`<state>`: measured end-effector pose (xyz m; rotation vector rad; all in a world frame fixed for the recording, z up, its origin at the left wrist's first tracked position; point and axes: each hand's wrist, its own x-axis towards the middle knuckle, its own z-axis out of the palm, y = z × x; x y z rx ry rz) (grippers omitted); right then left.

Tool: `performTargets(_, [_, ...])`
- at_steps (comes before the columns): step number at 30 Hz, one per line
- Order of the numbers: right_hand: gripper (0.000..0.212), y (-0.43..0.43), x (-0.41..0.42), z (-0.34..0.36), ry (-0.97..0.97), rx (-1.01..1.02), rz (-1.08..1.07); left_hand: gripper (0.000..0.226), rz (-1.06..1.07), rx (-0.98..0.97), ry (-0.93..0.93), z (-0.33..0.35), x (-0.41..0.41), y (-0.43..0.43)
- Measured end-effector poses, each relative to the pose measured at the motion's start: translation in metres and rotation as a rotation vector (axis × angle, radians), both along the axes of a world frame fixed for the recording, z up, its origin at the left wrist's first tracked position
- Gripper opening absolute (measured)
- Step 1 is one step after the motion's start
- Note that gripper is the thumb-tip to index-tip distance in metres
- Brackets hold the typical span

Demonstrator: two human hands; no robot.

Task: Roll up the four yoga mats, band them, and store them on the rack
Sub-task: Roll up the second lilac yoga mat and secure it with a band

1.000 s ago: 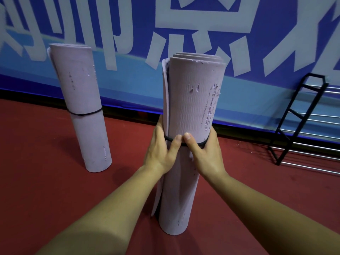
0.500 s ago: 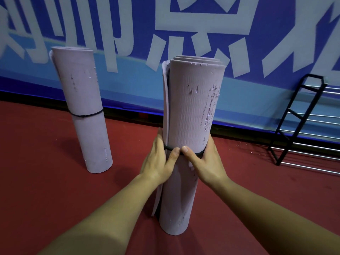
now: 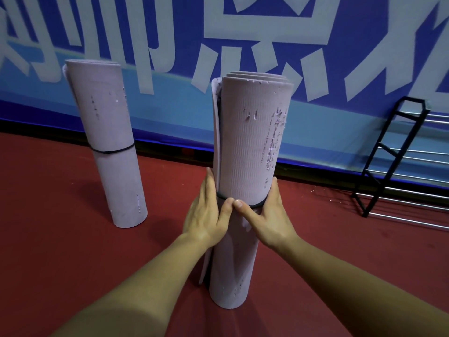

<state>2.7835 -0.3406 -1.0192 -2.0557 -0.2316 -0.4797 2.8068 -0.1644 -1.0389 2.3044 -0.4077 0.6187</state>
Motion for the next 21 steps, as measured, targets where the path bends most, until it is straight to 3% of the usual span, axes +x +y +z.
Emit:
performTargets(4, [0.106,-0.006,0.004,0.003,-0.011,0.005,0.011,0.098,-0.035,-0.098,0.009,0.005,0.004,-0.002])
performTargets(8, [0.081,-0.006,0.0,-0.006,0.032,0.006,0.034,0.103,-0.018,-0.046,0.082,-0.002,0.0,-0.002])
performTargets(14, [0.1,-0.011,0.002,-0.009,0.043,-0.045,0.034,0.106,-0.027,-0.039,0.1,0.001,0.0,0.005])
performTargets(21, [0.098,-0.015,0.003,-0.015,0.135,-0.047,0.032,0.106,-0.029,-0.013,0.142,-0.004,-0.002,0.006])
